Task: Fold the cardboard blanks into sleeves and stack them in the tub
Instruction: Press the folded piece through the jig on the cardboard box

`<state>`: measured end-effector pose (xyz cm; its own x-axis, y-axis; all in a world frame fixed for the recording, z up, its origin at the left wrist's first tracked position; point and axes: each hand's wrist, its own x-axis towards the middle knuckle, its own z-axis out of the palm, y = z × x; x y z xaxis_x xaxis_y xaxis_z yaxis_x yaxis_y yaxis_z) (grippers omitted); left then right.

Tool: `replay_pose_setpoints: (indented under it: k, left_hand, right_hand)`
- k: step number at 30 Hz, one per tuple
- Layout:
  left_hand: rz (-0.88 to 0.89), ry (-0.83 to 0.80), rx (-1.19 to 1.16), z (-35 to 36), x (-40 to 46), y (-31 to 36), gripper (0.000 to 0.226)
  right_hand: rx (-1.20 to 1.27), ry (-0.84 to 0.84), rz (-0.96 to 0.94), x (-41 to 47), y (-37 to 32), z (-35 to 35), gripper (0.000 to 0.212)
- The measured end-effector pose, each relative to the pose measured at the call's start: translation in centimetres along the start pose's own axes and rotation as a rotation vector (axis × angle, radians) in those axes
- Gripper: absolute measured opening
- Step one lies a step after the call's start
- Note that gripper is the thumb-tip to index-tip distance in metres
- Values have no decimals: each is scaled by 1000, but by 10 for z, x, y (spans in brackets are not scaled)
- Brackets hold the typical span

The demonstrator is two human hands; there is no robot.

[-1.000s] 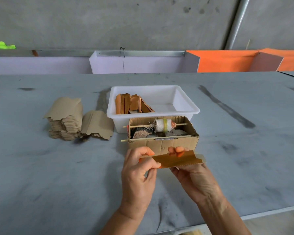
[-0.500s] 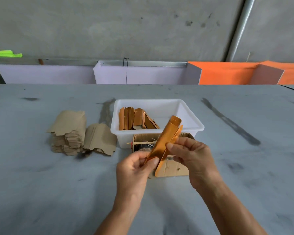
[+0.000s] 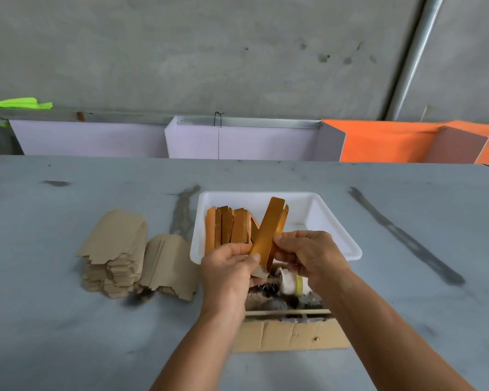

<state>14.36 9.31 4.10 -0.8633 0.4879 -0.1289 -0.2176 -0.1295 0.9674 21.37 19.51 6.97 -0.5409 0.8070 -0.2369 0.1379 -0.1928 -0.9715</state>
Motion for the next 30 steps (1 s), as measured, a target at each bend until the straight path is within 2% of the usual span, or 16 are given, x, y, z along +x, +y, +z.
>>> replay_pose_setpoints:
  k: [4, 10, 14, 17, 19, 21, 22, 24, 26, 28, 30]
  left_hand:
    - [21, -6, 42, 10, 21, -1, 19]
    - [148, 29, 261, 4, 30, -14, 32]
    - [121, 31, 275, -2, 31, -15, 33]
    - [66, 18, 242, -7, 27, -15, 33]
    - [44, 21, 218, -12, 23, -16, 35]
    - [40, 38, 200, -21, 21, -18, 36]
    - [43, 56, 192, -26, 21, -20, 36]
    - [48, 119, 150, -38, 22, -26, 35]
    - [33, 186, 85, -48, 22, -33, 31]
    - [-2, 242, 33, -59, 21, -40, 27]
    - [-34, 295, -3, -71, 20, -45, 27]
  right_hand:
    - [-77, 43, 25, 37, -14, 7, 13]
    - [-523, 129, 54, 109, -9, 16, 7]
    - [-659, 191, 46, 134, 5, 21, 23]
    - [-766, 176, 32, 139, 10, 24, 19]
    - [-969, 162, -34, 133, 10, 30, 13]
    - [-1160, 205, -203, 120, 6, 42, 13]
    - [-1173, 220, -305, 109, 3, 51, 16]
    - [-1097, 132, -508, 83, -5, 72, 22]
    - [-1114, -81, -655, 53, -11, 96, 32]
    - [-1110, -306, -709, 31, -6, 121, 35]
    - [-1169, -452, -723, 21, 11, 145, 25]
